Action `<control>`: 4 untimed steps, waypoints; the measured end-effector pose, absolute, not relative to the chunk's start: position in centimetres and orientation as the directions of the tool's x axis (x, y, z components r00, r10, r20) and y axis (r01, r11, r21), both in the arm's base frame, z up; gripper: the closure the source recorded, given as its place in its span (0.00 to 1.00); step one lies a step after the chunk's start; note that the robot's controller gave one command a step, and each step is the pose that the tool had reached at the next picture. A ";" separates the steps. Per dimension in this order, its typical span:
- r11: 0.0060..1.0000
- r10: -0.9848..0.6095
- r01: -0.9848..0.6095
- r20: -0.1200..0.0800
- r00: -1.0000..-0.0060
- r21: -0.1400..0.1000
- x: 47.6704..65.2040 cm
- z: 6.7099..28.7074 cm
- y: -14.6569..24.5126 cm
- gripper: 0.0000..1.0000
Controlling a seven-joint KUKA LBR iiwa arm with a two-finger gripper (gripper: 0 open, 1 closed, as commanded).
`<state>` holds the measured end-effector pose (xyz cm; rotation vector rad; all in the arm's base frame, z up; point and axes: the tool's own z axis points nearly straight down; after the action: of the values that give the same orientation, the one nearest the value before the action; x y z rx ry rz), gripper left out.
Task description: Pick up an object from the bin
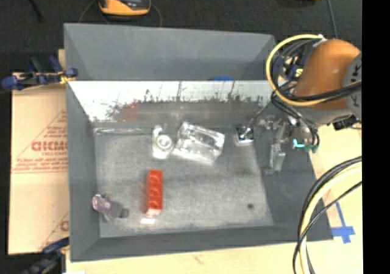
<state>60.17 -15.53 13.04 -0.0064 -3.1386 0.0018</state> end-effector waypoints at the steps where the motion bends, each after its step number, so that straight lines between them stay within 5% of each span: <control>1: 0.999 0.052 0.052 -0.003 -0.999 0.004 63.7 6.9 -3.9 0.00; 2: 0.990 0.144 0.144 -0.006 -0.990 0.004 62.4 10.3 2.4 0.00; 3: 0.945 0.326 0.326 -0.006 -0.945 0.003 62.8 10.1 3.6 0.00; 4: 0.897 0.443 0.443 -0.001 -0.897 0.001 62.6 7.0 3.4 0.00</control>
Offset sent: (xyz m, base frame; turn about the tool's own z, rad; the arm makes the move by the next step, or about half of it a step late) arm 0.0343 0.1108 -0.0604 0.0556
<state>62.55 3.45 7.02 -0.7140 -3.0604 -0.0010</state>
